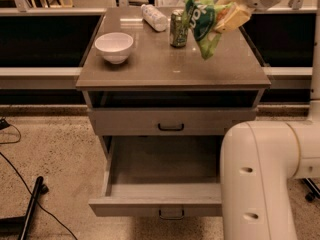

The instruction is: Place green rice chip bag into middle drawer

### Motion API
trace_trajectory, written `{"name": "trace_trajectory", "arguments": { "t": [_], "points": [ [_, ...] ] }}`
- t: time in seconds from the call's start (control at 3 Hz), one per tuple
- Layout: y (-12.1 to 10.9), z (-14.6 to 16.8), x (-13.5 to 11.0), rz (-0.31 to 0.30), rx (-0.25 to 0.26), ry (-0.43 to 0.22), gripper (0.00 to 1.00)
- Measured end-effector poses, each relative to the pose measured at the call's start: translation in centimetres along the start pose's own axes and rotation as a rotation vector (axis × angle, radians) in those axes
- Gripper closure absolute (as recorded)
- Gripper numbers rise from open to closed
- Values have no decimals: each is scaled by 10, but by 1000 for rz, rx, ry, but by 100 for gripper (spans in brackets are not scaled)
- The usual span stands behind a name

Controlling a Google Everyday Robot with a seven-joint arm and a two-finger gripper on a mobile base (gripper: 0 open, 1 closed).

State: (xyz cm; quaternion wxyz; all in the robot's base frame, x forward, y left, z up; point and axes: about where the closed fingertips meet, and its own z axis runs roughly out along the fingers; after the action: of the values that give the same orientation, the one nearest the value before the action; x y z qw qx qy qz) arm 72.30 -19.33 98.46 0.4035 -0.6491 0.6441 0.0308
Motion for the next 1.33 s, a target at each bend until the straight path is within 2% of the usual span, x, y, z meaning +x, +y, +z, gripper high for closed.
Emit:
{"name": "trace_trajectory", "arguments": {
  "t": [0.33, 0.67, 1.0, 1.33],
  "points": [
    [-10, 2, -13, -50, 60, 25, 100],
    [-13, 6, -13, -54, 65, 23, 100],
    [-3, 5, -19, -177, 43, 24, 100],
    [24, 13, -37, -449, 8, 4, 100]
  ]
}}
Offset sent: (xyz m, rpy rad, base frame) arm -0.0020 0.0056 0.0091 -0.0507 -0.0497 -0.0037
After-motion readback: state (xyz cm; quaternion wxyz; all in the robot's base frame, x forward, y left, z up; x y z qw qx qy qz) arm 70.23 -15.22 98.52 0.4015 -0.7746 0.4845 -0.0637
